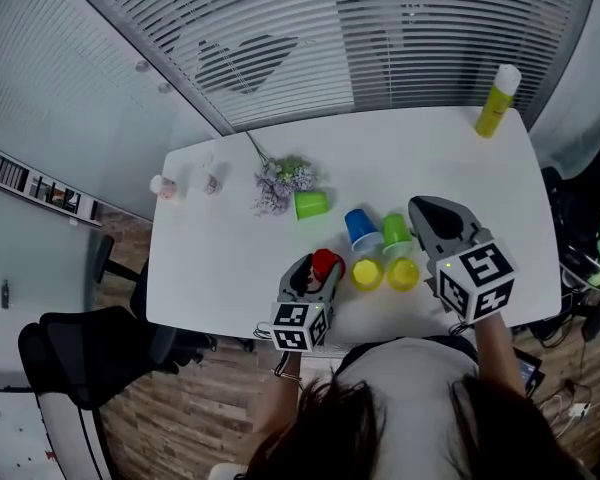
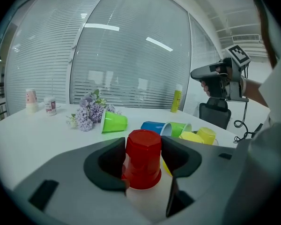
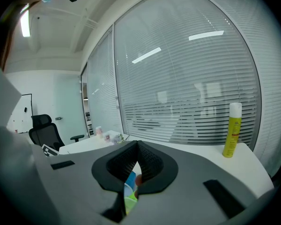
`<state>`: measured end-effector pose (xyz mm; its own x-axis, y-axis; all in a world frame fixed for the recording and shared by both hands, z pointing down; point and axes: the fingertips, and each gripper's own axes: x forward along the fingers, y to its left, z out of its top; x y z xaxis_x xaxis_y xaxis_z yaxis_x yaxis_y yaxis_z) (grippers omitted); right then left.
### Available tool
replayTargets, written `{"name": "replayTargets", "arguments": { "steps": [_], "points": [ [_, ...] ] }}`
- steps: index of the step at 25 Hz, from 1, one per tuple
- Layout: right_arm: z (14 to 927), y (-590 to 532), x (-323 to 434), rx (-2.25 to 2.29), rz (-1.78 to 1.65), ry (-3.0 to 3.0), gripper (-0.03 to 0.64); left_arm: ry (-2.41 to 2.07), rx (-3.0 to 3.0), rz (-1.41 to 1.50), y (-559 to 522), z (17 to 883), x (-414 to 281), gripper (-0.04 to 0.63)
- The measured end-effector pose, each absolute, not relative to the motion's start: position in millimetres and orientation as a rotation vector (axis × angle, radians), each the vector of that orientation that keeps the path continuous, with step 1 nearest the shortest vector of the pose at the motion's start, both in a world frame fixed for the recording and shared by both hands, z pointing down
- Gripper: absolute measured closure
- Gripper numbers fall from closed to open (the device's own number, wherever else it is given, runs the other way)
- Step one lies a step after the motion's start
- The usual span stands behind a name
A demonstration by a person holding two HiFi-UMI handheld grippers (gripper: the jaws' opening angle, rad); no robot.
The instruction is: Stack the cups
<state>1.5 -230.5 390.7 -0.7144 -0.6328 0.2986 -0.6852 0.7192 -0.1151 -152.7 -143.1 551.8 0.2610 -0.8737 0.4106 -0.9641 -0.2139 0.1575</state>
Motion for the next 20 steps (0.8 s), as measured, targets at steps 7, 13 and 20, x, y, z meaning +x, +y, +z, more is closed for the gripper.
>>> {"name": "replayTargets", "arguments": {
  "steps": [7, 13, 20],
  "points": [
    [395.6, -226.5, -0.5, 1.038, 0.334, -2.685, 0.589, -1.658, 2.170, 0.370, -129.6, 556.7, -143.7, 0.344],
    [400.1, -222.0, -0.9, 1.038, 0.350, -2.683, 0.589, -1.640, 2.182, 0.385, -123.3, 557.4, -138.4, 0.344],
    [401.7, -217.2, -1.5, 1.050, 0.362, -2.679, 0.589, -1.618, 2.189, 0.383, -115.5, 557.8, -131.3, 0.344]
  ]
}}
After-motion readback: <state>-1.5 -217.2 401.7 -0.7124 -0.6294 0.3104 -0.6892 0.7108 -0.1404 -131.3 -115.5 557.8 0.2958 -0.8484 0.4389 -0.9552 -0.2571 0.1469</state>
